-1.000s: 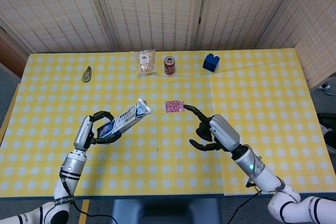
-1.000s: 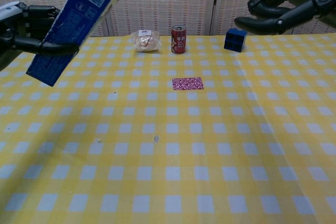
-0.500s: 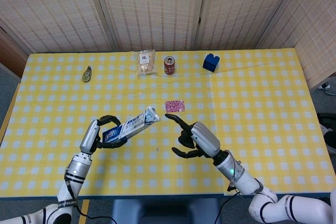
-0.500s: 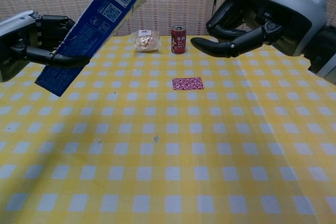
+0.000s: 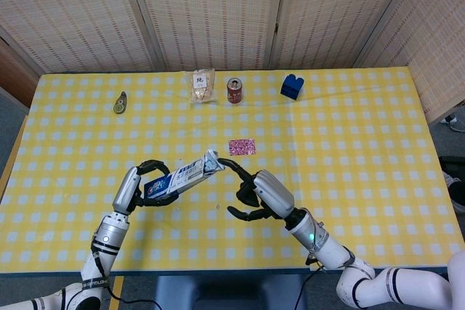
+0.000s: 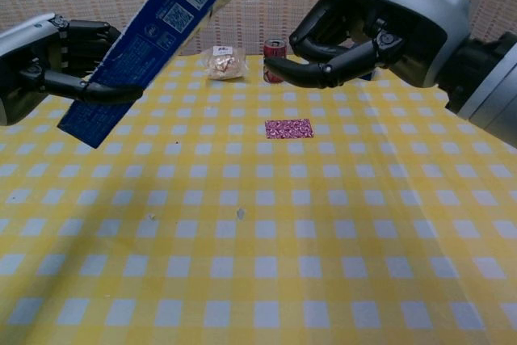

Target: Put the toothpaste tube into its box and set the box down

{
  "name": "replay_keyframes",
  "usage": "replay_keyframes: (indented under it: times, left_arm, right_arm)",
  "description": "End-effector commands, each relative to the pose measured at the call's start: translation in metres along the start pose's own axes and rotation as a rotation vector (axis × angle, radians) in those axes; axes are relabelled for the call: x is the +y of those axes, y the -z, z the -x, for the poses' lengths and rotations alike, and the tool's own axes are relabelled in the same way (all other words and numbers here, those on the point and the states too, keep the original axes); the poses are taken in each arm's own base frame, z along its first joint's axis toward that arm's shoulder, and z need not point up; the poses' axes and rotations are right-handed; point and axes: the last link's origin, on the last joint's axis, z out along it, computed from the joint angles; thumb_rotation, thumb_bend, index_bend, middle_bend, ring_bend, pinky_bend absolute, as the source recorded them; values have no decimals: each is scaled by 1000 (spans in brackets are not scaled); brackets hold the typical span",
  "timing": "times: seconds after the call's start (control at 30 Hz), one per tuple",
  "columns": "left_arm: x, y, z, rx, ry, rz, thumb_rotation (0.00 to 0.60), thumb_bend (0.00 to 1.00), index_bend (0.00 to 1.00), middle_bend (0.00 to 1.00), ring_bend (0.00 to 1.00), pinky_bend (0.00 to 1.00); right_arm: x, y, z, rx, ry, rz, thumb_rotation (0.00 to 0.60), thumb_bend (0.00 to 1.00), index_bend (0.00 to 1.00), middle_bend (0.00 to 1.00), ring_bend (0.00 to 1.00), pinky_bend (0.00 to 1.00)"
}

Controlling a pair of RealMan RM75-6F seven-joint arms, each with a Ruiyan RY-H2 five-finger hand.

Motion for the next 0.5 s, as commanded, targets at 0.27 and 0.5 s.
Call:
replay_keyframes:
  times: [0.27,0.5]
  left_arm:
    - [4,1,1,1,-4,15,600,149,572,584,427,276]
    - [5,2,3,-5,-6,23,600,148,573,584,427,276]
  right_arm:
    - [0,-6,14,-41,-15,5,600,380,0,996,869,784]
    - [-1,-11,25,-79,-22,11,600,379,0,996,866,784]
